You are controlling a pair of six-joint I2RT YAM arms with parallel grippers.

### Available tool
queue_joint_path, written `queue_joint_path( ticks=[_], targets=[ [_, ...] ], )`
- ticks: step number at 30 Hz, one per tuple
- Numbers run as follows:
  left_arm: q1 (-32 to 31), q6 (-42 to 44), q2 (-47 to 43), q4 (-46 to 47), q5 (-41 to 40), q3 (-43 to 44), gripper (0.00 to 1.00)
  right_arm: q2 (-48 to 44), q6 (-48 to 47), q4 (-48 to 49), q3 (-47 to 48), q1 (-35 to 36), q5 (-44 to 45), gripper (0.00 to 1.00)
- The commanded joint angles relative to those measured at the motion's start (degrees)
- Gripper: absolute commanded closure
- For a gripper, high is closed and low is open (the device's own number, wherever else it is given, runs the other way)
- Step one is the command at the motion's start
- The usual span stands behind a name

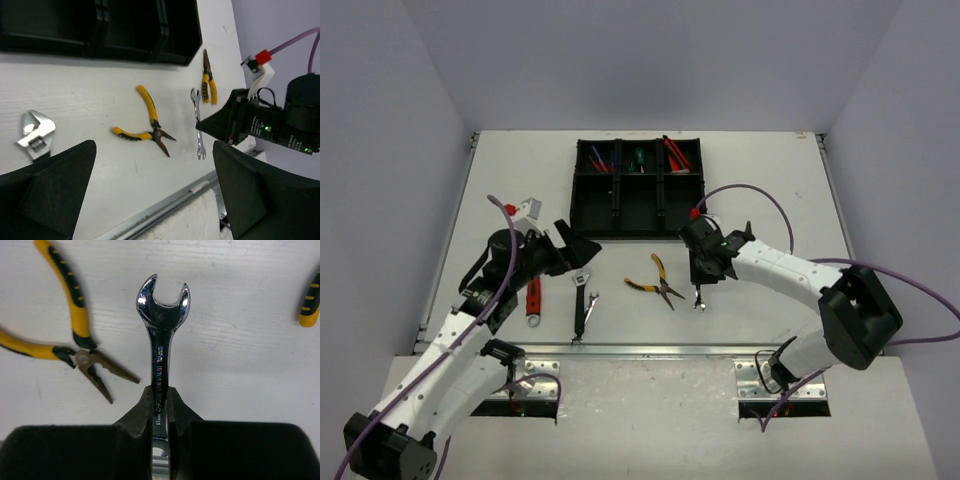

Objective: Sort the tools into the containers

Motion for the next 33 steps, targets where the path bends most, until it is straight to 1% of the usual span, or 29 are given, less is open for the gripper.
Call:
queue_joint_path(
  ticks=[1, 3, 4, 6, 9, 13, 17, 23, 30, 31, 33],
  targets=[
    [-5.5, -8.3, 6.4, 23.3, 6.9, -3.7, 0.0, -6.0, -2.1, 3.8, 1.3, 3.0, 0.0, 1.0],
    [-7.7, -10.4, 8.9, 27.0, 6.0, -4.2, 0.0, -7.5, -2.5, 4.2, 2.0, 4.3, -0.4, 1.0],
    [-8.2, -11.3, 12.0, 28.7, 6.3, -4.3, 0.0, -7.9, -2.7, 4.5, 2.2, 4.7, -0.7, 1.0],
    [-9.1, -13.5, 15.9, 34.8, 7.0, -4.1, 0.0, -8.9, -3.4, 6.0, 2.6, 5.8, -2.2, 1.0],
    [-10.8, -16.7, 20.1, 39.7, 6.0, -3.4, 0.0, -9.5, -4.2, 6.4, 4.0, 7.4, -3.4, 1.0],
    [-14.1, -18.0, 26.0, 41.2, 4.2, 0.5, 0.01, -9.4, -4.6, 6.8, 6.2, 9.4, -4.1, 1.0],
    [-17.2, -18.7, 30.8, 38.7, 1.0, 4.3, 0.05, -9.6, -4.8, 8.5, 7.4, 10.9, -4.8, 1.0],
    [-20.0, -20.0, 34.6, 36.9, -1.7, 7.3, 0.19, -9.5, -4.5, 9.5, 8.7, 13.0, -3.3, 1.0],
    [-21.2, -20.8, 36.0, 36.5, -3.0, 6.9, 0.27, -10.5, -4.3, 10.6, 8.8, 13.5, -3.7, 1.0],
    [-21.2, -21.0, 36.0, 36.9, -3.0, 6.5, 0.32, -10.6, -4.3, 10.8, 8.8, 13.5, -3.7, 1.0],
    [-21.3, -21.4, 36.1, 38.0, -2.4, 5.8, 0.46, -10.9, -4.3, 11.2, 8.7, 13.6, -3.8, 1.0]
  ],
)
